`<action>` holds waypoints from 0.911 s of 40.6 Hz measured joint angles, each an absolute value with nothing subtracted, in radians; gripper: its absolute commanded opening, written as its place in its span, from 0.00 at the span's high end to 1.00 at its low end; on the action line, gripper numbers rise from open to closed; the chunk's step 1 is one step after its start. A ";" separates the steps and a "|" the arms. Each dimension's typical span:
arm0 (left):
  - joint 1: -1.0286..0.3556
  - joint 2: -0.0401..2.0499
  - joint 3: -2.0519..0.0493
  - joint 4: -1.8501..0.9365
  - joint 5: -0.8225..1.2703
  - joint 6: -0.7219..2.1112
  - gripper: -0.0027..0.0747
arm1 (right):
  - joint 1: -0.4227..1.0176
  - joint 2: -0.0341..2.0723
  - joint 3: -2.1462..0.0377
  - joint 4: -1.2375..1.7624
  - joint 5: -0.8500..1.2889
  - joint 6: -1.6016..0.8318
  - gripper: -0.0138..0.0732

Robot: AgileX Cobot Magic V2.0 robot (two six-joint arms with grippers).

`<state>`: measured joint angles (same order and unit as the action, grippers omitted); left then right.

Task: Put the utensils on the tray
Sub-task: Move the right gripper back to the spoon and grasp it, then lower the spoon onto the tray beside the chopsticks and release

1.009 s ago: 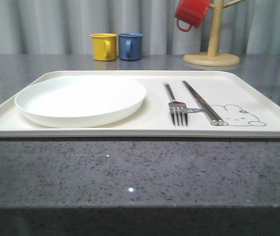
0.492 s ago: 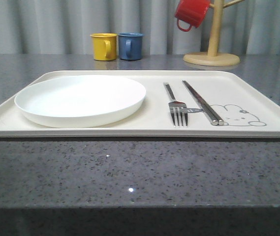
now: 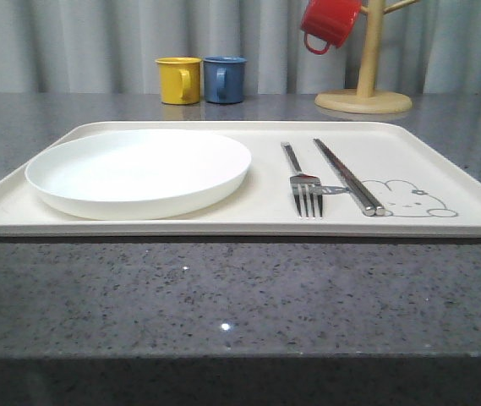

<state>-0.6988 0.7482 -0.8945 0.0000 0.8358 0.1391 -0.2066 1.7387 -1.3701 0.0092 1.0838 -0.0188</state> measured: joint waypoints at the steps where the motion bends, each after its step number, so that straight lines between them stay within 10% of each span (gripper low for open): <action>1: -0.699 0.748 -0.895 0.000 0.836 0.139 0.42 | -0.207 1.741 -1.370 0.009 1.084 -0.019 0.64; 13: -0.699 0.748 -0.895 0.000 0.836 0.139 0.42 | -0.207 1.749 -1.370 0.015 1.082 -0.019 0.85; 37: -0.699 0.748 -0.895 0.000 0.836 0.139 0.42 | 0.068 1.669 -1.442 0.268 1.120 -0.021 0.85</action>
<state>-0.6988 0.7482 -0.8945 0.0000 0.8358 0.1391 0.0682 1.6691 -1.4419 0.2681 1.1201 -0.0210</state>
